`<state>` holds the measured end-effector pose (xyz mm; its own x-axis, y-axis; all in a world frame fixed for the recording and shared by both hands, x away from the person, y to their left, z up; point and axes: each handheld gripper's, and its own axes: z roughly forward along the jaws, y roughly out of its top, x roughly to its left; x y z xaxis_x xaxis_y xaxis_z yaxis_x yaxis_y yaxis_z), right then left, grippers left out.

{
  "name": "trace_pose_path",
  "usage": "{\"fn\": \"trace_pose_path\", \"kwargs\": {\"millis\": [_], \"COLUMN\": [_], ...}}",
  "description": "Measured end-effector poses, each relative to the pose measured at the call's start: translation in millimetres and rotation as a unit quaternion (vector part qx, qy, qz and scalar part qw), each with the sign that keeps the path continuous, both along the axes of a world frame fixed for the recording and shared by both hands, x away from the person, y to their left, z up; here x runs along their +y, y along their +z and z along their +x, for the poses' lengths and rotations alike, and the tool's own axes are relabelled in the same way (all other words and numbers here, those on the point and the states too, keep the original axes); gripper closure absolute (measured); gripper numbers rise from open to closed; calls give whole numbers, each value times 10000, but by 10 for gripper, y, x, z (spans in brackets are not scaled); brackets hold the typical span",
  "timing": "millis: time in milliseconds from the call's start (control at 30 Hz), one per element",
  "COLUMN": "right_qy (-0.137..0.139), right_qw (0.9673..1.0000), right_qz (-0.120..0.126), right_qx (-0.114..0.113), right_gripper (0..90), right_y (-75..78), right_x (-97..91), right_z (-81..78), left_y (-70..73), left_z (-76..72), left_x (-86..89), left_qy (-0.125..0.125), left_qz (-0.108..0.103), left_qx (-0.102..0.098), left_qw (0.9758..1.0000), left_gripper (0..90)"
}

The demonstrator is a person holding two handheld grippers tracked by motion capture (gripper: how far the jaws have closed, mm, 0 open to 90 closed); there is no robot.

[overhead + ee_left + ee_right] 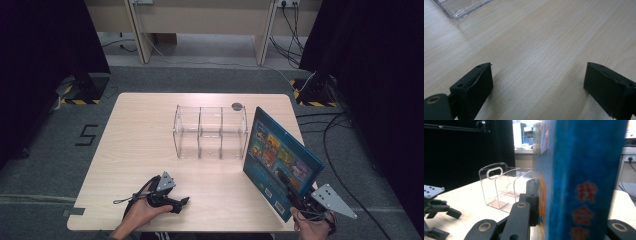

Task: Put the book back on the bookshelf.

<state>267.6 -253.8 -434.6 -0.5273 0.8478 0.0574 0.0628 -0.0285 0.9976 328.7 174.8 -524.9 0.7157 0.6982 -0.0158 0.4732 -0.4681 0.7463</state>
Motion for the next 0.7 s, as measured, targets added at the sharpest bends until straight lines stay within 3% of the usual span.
{"fn": "trace_pose_path", "kwargs": {"millis": [700], "right_qy": [154], "right_qw": [9998], "right_qz": [103], "right_qx": [-32], "right_gripper": [828], "right_y": [128], "right_x": [215], "right_z": [130], "left_y": [-1], "left_z": [-1], "left_x": [-2], "left_qy": [6], "left_qz": [-6], "left_qx": [0], "left_qw": [10000], "left_gripper": [76]}}
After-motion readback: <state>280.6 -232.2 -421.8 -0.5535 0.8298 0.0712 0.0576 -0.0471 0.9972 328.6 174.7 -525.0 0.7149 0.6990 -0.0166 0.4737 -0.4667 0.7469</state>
